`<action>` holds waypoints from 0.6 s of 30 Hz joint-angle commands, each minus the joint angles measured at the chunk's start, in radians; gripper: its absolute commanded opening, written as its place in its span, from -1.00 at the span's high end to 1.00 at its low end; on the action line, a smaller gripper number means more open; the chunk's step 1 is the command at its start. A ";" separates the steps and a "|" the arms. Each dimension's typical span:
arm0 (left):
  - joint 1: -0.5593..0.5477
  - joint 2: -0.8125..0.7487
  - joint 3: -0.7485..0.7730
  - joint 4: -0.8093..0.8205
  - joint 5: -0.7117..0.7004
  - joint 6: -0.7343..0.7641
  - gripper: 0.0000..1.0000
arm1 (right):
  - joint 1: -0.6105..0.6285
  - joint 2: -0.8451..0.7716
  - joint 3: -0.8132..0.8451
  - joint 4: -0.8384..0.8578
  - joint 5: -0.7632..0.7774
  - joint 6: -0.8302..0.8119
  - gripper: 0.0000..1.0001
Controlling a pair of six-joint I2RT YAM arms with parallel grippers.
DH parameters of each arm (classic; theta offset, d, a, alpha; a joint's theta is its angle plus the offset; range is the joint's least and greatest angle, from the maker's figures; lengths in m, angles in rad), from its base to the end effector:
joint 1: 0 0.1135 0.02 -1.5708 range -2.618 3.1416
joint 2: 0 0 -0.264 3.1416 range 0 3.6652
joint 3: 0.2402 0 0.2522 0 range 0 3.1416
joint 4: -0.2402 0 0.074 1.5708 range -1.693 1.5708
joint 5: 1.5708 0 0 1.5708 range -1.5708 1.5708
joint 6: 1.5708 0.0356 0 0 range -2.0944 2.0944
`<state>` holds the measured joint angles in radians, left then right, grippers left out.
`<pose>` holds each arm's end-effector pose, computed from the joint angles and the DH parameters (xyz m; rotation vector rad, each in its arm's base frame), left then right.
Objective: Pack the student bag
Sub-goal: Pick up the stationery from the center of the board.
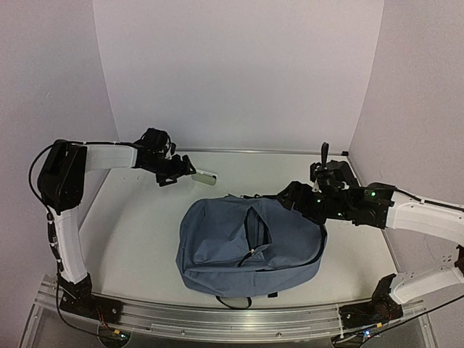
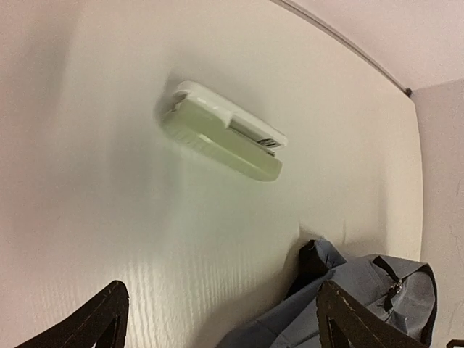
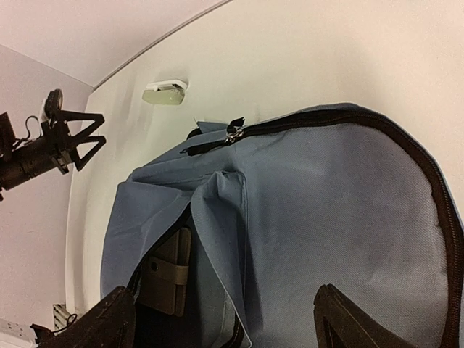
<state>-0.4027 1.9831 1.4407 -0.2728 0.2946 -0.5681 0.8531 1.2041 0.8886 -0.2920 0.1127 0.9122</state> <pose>0.4014 -0.1822 0.2017 -0.0596 2.4952 -0.7883 0.1784 0.1982 0.2785 0.1364 2.3087 0.8505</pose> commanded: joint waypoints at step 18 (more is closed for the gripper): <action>0.023 0.483 0.668 -0.151 0.119 0.560 -0.82 | -0.008 0.002 0.015 -0.004 -0.004 0.012 -0.71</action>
<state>-0.3859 2.4224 2.0101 -0.3811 0.3931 -0.0869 0.8509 1.2052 0.8886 -0.3003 0.1092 0.9143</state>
